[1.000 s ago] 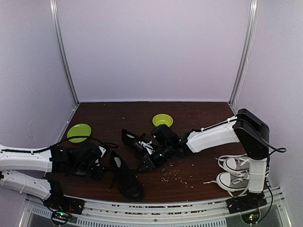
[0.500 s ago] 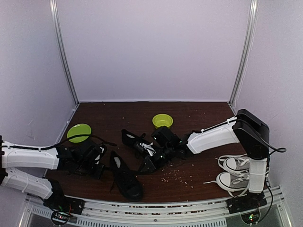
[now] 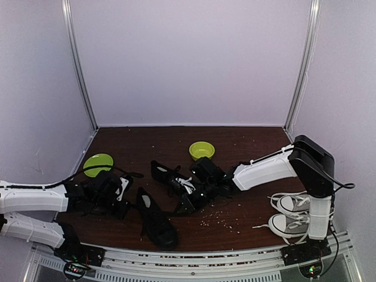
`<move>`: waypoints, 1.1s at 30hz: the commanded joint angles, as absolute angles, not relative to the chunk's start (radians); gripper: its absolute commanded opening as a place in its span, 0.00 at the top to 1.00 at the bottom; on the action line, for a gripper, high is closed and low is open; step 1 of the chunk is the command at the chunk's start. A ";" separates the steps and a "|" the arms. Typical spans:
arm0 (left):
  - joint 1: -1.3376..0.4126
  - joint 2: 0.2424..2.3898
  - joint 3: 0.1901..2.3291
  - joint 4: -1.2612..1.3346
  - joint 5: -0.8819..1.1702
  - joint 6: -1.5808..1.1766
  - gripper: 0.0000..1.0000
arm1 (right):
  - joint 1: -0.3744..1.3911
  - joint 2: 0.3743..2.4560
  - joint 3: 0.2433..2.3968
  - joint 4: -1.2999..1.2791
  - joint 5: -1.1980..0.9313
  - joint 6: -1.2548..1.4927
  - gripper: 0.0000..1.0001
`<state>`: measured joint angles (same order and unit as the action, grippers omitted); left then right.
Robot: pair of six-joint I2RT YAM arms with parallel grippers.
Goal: Tie the shoes
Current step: Pull the loops with the shoelace from the shoe, then place the loops with shoelace on the shoe.
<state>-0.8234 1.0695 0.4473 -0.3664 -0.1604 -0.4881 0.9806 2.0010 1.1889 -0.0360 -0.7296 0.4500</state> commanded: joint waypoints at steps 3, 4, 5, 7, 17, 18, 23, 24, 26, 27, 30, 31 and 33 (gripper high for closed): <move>-0.813 1.027 0.446 -0.331 -0.210 -0.451 1.00 | 0.963 2.019 1.228 -0.075 -0.689 0.424 1.00; -0.814 1.033 0.443 -0.329 -0.215 -0.459 1.00 | 0.963 2.022 1.229 -0.074 -0.690 0.423 1.00; -0.813 1.040 0.441 -0.330 -0.220 -0.466 1.00 | 0.962 2.025 1.229 -0.074 -0.690 0.423 1.00; -0.813 1.060 0.444 -0.338 -0.235 -0.477 1.00 | 0.962 2.031 1.227 -0.076 -0.690 0.419 1.00; -0.811 1.065 0.444 -0.309 -0.207 -0.443 1.00 | 0.953 2.042 1.228 -0.084 -0.683 0.403 1.00; -0.812 1.066 0.447 -0.302 -0.198 -0.435 1.00 | 0.954 2.042 1.236 -0.084 -0.684 0.400 1.00; -0.814 1.066 0.457 -0.266 -0.163 -0.396 1.00 | 0.951 2.049 1.292 -0.112 -0.676 0.375 1.00; -0.812 1.067 0.460 -0.260 -0.150 -0.385 1.00 | 0.952 2.050 1.303 -0.113 -0.679 0.370 1.00; -0.813 1.067 0.467 -0.259 -0.127 -0.372 1.00 | 0.953 2.040 1.316 -0.123 -0.678 0.352 0.99; -0.813 1.067 0.469 -0.261 -0.120 -0.367 1.00 | 0.952 2.029 1.319 -0.132 -0.670 0.337 0.95; -0.813 1.057 0.472 -0.269 -0.103 -0.360 1.00 | 0.952 1.978 1.318 -0.154 -0.639 0.289 0.87; -0.813 1.053 0.474 -0.276 -0.105 -0.362 0.93 | 0.953 1.966 1.318 -0.161 -0.631 0.277 0.84; -0.813 1.043 0.482 -0.300 -0.117 -0.365 0.77 | 0.952 1.957 1.325 -0.177 -0.621 0.265 0.79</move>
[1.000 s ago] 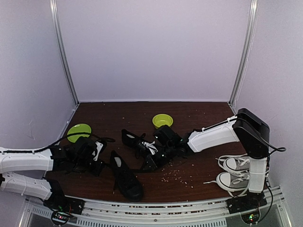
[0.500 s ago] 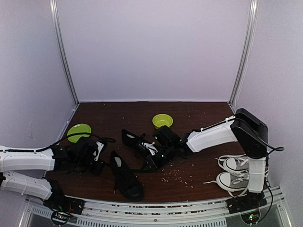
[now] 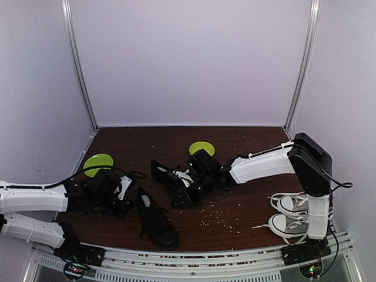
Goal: Tie the shoes
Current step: Place the loops with shoelace on the shoe.
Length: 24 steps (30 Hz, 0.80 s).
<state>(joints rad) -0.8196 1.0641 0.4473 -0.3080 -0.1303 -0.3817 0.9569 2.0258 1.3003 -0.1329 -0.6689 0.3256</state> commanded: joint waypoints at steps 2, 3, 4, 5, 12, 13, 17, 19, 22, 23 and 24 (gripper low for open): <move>-0.813 1.028 0.491 -0.330 -0.130 -0.371 0.65 | 0.953 1.956 1.336 -0.195 -0.618 0.262 0.76; -0.813 1.016 0.496 -0.349 -0.144 -0.378 0.60 | 0.955 1.956 1.339 -0.195 -0.619 0.263 0.76; -0.813 1.003 0.501 -0.367 -0.154 -0.387 0.55 | 0.956 1.955 1.341 -0.192 -0.620 0.268 0.76; -0.813 0.982 0.506 -0.384 -0.164 -0.393 0.52 | 0.958 1.953 1.343 -0.188 -0.622 0.272 0.76; -0.853 0.831 0.496 -0.457 -0.211 -0.452 0.45 | 1.007 1.944 1.393 -0.163 -0.626 0.258 0.76; -0.877 0.809 0.488 -0.459 -0.220 -0.458 0.45 | 1.021 1.950 1.404 -0.159 -0.628 0.257 0.76; -0.958 0.750 0.485 -0.505 -0.301 -0.488 0.44 | 1.043 1.981 1.434 -0.142 -0.644 0.274 0.76; -0.965 0.736 0.493 -0.522 -0.318 -0.488 0.42 | 1.044 1.987 1.434 -0.136 -0.646 0.285 0.76; -0.968 0.733 0.497 -0.527 -0.294 -0.477 0.42 | 1.044 1.971 1.412 -0.116 -0.635 0.294 0.76; -0.971 0.735 0.494 -0.524 -0.269 -0.474 0.44 | 1.043 1.965 1.407 -0.117 -0.627 0.294 0.75; -0.979 0.739 0.492 -0.523 -0.243 -0.474 0.45 | 1.044 1.961 1.402 -0.118 -0.619 0.295 0.75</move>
<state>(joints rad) -0.9627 0.7387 0.4835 -0.5152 -0.2729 -0.4667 1.0523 1.9846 1.4162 -0.1425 -0.6476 0.2840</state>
